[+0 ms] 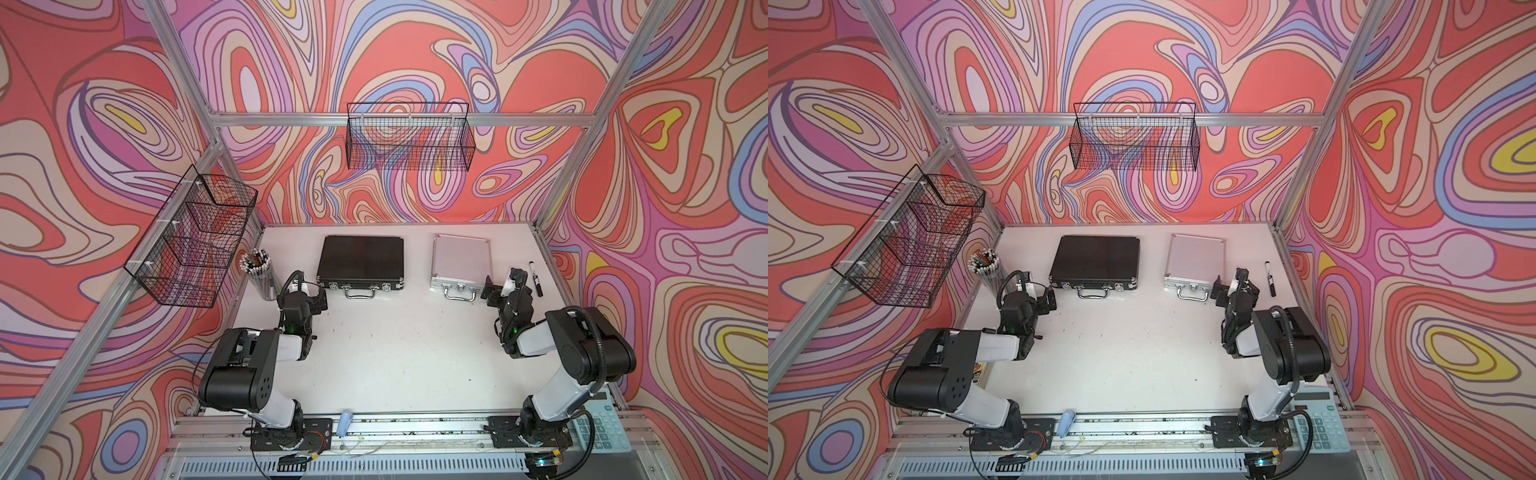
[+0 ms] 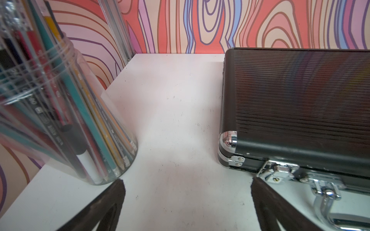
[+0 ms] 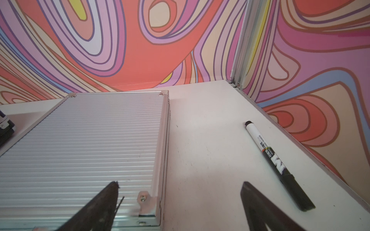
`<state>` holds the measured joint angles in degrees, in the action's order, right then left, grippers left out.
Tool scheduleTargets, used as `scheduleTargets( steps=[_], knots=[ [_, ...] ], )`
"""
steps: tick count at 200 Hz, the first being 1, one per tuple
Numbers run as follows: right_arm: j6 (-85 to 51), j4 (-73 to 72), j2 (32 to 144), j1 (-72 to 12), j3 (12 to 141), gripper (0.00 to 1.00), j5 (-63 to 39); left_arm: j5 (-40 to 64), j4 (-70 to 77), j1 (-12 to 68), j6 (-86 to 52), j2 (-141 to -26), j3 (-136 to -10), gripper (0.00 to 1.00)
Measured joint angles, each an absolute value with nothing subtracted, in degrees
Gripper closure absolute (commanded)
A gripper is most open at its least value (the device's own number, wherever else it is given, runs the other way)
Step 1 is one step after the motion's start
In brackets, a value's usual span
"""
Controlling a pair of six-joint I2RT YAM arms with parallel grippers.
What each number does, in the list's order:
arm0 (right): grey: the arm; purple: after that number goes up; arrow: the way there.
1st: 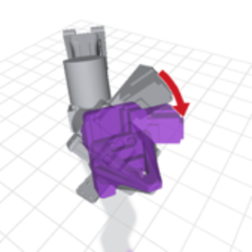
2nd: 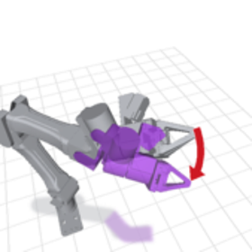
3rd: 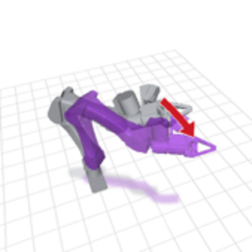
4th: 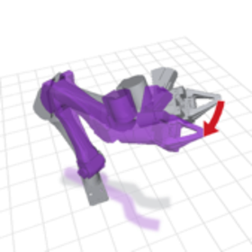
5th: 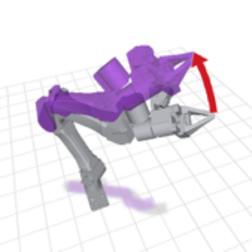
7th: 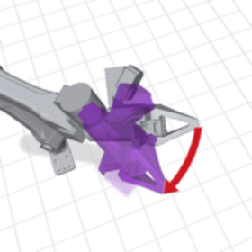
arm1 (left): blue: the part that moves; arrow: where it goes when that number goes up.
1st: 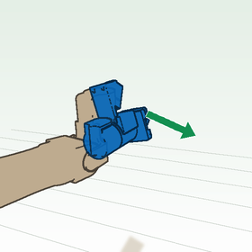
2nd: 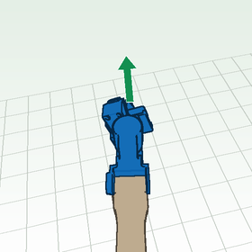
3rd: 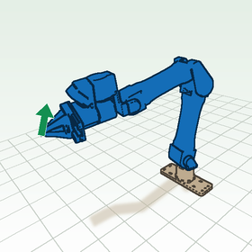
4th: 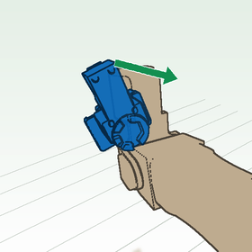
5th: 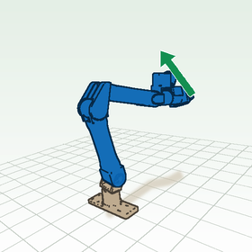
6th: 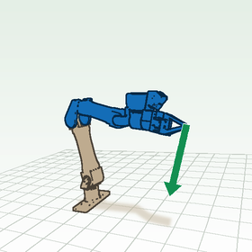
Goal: Open the poker set cases
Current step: Adjust the poker set case at the center of the board.
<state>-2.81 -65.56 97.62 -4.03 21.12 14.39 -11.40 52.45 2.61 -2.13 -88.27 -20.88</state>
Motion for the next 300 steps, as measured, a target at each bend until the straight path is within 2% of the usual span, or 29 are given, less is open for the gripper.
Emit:
scheduleTargets(
  steps=[57,114,133,171,199,234,271,300],
  knots=[
    [-2.83,-65.49,97.62,-4.03,21.17,0.02,14.09,-11.40,52.42,2.61,-2.13,-88.27,-20.88,0.00],
    [-2.57,-64.82,97.56,-4.03,21.58,0.21,14.09,-11.31,52.45,2.61,-2.09,-88.27,-20.88,0.00],
    [-2.72,-56.97,95.46,-4.03,24.62,0.28,14.13,-11.11,50.76,2.63,-2.09,-87.00,-20.88,0.02],
    [-3.55,-44.58,91.18,-4.05,34.37,0.29,15.27,-14.70,41.43,3.84,-2.13,-77.41,-22.70,0.09],
    [-6.11,-34.20,90.54,-4.05,39.51,0.29,16.01,-18.57,31.33,9.08,-1.69,-73.73,-31.44,0.11],
    [-10.76,-19.11,91.59,-4.05,50.15,0.29,15.35,-20.16,22.85,19.97,-1.30,-74.94,-44.64,0.14],
    [-15.55,-6.31,95.72,-3.86,62.52,0.28,13.37,-15.09,14.41,27.64,-5.32,-85.76,-60.77,0.18],
    [-19.99,-0.89,98.48,-1.21,65.71,0.22,8.01,-9.47,6.79,32.01,-10.22,-97.76,-75.07,0.18]
  ],
)
